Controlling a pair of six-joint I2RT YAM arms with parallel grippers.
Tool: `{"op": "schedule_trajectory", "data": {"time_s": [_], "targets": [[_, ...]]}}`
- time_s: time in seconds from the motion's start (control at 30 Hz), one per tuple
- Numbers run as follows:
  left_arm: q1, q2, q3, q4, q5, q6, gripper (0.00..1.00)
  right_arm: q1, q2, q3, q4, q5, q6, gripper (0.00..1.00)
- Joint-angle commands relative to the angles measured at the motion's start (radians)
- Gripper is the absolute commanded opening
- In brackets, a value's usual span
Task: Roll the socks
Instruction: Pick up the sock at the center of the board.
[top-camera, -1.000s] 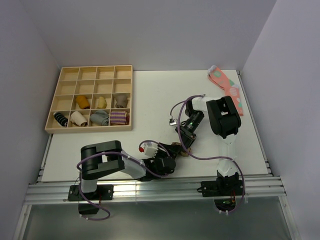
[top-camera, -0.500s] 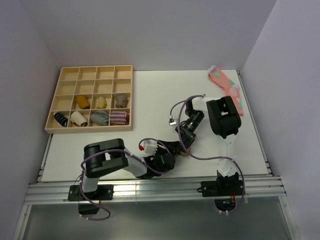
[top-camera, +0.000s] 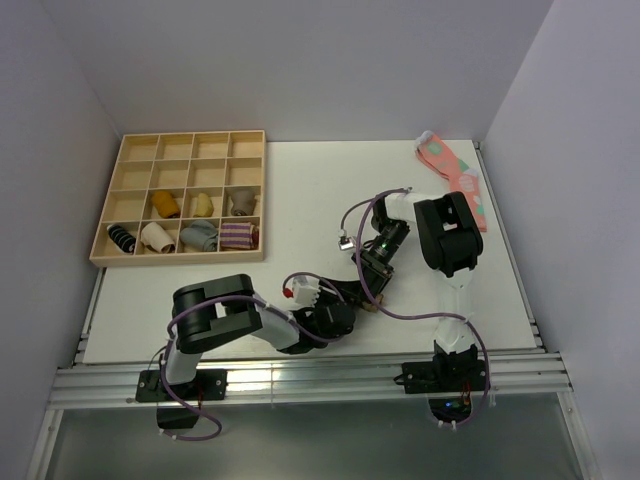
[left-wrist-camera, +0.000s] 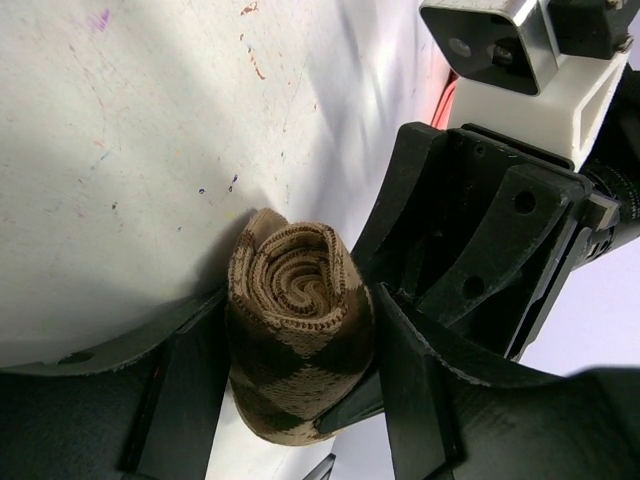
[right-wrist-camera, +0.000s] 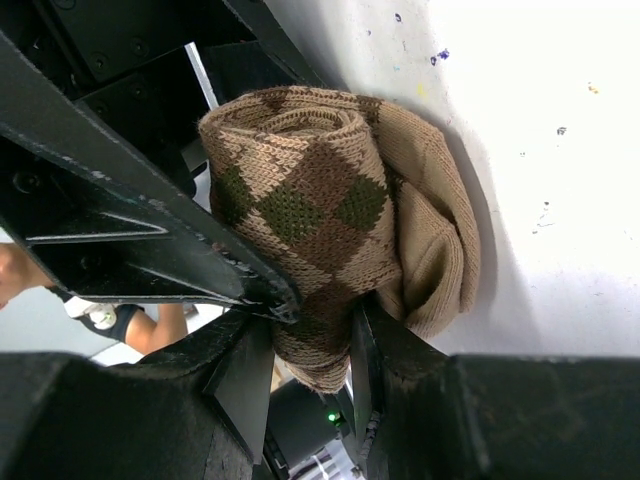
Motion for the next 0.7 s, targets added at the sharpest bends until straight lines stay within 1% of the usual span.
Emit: {"op": "schedule_trajectory", "data": {"time_s": [0.0, 0.07, 0.17, 0.2, 0.27, 0.3, 0.37, 0.4, 0.43, 0.5, 0.57, 0.67], "targets": [[-0.007, 0.049, 0.028, -0.125, 0.121, -0.005, 0.61, 0.025, -0.031, -0.007, -0.054, -0.063, -0.04, 0.22], [-0.002, 0.051, 0.059, -0.174, 0.135, 0.013, 0.59, 0.027, -0.028, -0.007, -0.052, -0.049, -0.048, 0.21], [-0.001, 0.059, 0.079, -0.2, 0.158, 0.018, 0.49, 0.027, -0.02, 0.008, -0.052, -0.049, -0.045, 0.22], [-0.001, 0.06, 0.076, -0.194, 0.161, 0.016, 0.42, 0.027, -0.02, 0.012, -0.054, -0.051, -0.044, 0.22], [0.001, 0.06, 0.064, -0.183, 0.167, 0.011, 0.34, 0.03, -0.025, 0.016, -0.051, -0.049, -0.043, 0.22], [0.001, 0.057, 0.058, -0.18, 0.17, 0.011, 0.23, 0.031, -0.028, 0.018, -0.051, -0.047, -0.042, 0.22], [0.002, 0.051, 0.044, -0.183, 0.167, 0.007, 0.17, 0.033, -0.037, 0.018, -0.049, -0.047, -0.04, 0.24], [0.004, 0.048, 0.041, -0.18, 0.169, 0.004, 0.11, 0.033, -0.042, 0.016, -0.046, -0.041, -0.036, 0.26], [0.006, 0.046, 0.032, -0.177, 0.169, 0.005, 0.08, 0.033, -0.052, 0.015, -0.04, -0.038, -0.03, 0.27], [0.007, 0.04, 0.032, -0.191, 0.169, 0.007, 0.0, 0.033, -0.066, 0.004, -0.008, -0.023, 0.002, 0.32], [0.009, 0.036, 0.035, -0.206, 0.164, 0.004, 0.0, 0.031, -0.092, -0.01, 0.02, -0.011, 0.025, 0.36], [0.009, 0.028, 0.041, -0.234, 0.155, 0.001, 0.0, 0.024, -0.127, -0.019, 0.064, 0.012, 0.065, 0.46]]}}
